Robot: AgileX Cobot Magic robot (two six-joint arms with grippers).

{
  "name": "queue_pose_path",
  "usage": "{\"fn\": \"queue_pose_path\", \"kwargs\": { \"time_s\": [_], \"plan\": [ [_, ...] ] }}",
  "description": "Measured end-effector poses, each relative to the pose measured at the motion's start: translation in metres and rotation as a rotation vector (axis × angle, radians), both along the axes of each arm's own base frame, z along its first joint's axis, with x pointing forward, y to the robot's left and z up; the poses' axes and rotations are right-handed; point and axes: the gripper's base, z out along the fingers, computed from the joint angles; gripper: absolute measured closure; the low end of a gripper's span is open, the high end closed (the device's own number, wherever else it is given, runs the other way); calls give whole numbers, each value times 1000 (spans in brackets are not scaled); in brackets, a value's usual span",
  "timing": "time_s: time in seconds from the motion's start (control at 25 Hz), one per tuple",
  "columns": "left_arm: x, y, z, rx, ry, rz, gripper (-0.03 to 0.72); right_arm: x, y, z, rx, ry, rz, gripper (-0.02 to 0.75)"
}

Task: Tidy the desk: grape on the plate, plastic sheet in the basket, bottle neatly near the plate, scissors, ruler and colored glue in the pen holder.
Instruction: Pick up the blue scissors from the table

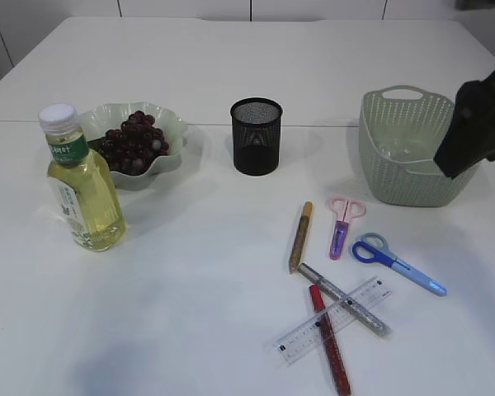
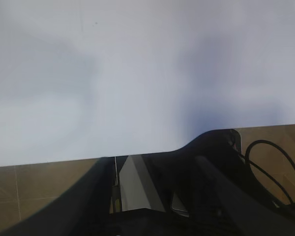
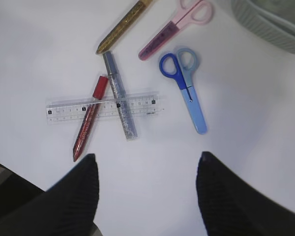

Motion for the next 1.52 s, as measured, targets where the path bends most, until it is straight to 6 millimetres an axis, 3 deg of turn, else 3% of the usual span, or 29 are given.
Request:
{"fn": "queue_pose_path", "kwargs": {
  "time_s": [0.28,0.52,0.72,1.12,1.52],
  "plan": [
    [-5,0,3,-4,-14,-15,309,27,4,-39,-33,123,28,248],
    [-5,0,3,3,-19,-43,314,39,6,-59,-73,147,181,247],
    [-5,0,3,5,-22,-57,320,53,8,-90,-98,223,243,247],
    [-5,-1,3,-6,-20,-57,325,69,9,-136,-115,347,252,248],
    [-5,-1,3,-6,-20,-57,325,99,10,-146,-151,331,238,248]
  ]
}}
